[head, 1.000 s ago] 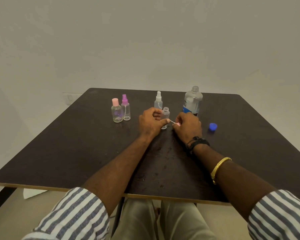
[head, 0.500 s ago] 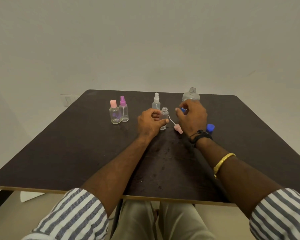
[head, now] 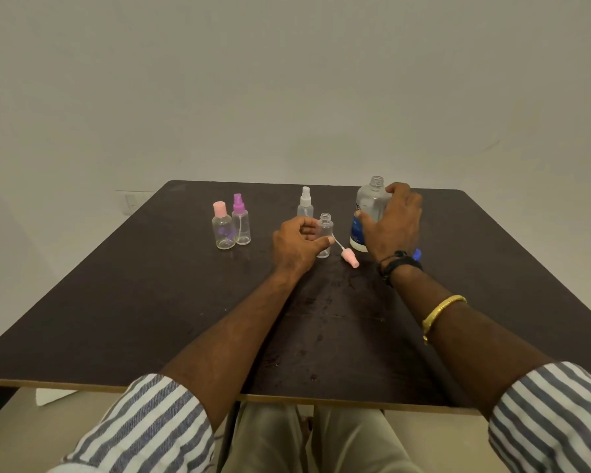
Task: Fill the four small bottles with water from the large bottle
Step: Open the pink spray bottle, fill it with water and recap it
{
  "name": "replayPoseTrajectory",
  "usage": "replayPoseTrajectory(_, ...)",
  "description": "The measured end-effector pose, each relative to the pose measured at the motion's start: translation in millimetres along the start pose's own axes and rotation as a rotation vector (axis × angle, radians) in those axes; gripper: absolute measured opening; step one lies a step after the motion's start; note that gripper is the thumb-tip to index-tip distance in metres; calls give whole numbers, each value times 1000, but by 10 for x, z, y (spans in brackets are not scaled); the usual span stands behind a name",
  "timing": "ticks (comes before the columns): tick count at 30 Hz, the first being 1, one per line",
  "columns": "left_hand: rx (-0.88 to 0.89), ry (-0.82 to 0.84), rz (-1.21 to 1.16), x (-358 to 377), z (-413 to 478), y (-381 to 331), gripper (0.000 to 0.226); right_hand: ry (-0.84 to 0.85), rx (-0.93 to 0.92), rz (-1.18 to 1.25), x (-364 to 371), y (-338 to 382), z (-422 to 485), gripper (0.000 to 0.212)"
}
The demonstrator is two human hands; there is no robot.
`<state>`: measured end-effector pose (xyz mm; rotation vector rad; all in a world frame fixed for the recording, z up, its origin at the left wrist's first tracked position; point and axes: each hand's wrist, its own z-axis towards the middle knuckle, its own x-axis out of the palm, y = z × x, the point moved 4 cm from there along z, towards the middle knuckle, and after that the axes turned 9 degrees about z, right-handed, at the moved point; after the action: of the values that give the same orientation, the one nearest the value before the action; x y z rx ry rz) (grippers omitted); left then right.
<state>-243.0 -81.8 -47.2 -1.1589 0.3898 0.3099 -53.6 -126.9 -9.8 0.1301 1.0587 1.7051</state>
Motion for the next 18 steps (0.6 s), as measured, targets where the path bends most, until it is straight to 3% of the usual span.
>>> replayPoseTrajectory(6,3,0,-9,-8,-3,7,40,113,29,112,94,-69,-20,77)
replayPoseTrajectory(11,2,6,-9,-16,-9,2,40,121,20,142,105,-80,-22,76)
replayPoseTrajectory(18,8,-26,-14,-82,0,-7,41,194,-144,107,98,24,-72,73)
